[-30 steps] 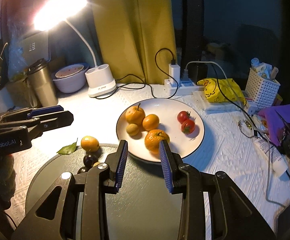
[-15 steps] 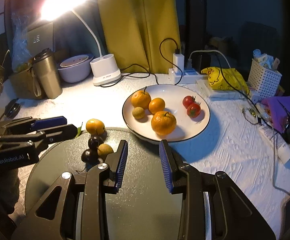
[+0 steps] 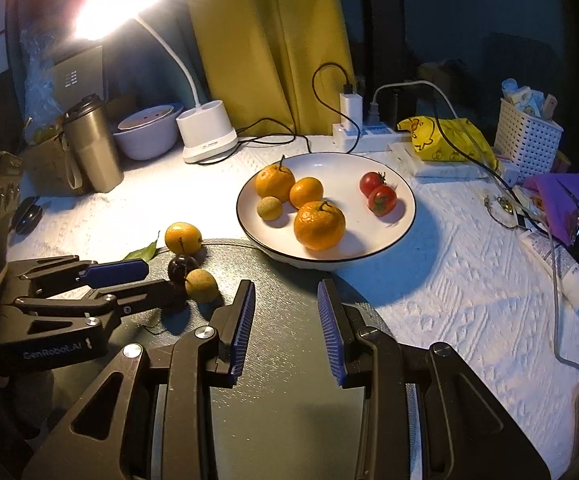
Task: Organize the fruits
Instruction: 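Grasp a dark purple plum with the left gripper, then grasp a brown round fruit with the right gripper while the left gripper holds the plum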
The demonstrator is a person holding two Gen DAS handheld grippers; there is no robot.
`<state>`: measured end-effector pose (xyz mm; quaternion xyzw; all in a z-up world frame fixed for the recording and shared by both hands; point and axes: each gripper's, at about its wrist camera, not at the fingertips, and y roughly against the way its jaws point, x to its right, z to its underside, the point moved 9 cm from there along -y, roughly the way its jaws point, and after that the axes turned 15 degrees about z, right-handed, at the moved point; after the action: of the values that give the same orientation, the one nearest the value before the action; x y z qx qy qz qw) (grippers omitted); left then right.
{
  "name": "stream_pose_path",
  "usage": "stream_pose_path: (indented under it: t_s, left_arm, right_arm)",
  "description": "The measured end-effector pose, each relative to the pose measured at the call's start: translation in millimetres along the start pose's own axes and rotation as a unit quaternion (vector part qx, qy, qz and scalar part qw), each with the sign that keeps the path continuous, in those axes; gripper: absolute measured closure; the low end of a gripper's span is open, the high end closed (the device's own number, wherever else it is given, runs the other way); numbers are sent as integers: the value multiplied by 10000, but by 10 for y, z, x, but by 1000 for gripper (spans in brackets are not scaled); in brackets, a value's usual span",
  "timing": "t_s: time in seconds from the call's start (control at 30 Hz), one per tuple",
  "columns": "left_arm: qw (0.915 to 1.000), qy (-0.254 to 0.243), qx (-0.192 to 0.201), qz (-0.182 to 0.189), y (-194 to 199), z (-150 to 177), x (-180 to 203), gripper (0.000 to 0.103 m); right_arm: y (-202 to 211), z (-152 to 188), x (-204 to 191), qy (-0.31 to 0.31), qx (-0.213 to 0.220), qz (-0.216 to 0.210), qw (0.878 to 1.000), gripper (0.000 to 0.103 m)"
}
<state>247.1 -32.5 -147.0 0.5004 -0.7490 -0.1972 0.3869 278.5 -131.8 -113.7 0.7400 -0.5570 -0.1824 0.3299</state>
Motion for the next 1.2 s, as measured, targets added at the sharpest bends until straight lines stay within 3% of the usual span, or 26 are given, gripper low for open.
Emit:
stream_pose_path:
  t_s: [0.33, 0.47, 0.77, 1.2]
  left_arm:
    - [9998, -79, -133, -95, -118, 52, -39, 62]
    - [9998, -126, -137, 38, -114, 60, -18, 73]
    - [9996, -224, 32, 147, 48, 7, 7, 74]
    - [9995, 11, 262, 197, 273, -4, -254, 74]
  right_arm:
    - [-54, 42, 54, -63, -67, 0, 10000, 68]
    - [-80, 43, 9, -11, -93, -32, 10000, 68]
    - [-118, 49, -250, 231, -148, -201, 9994, 68]
    - [-311, 120, -659, 561, -454, -508, 9961, 68]
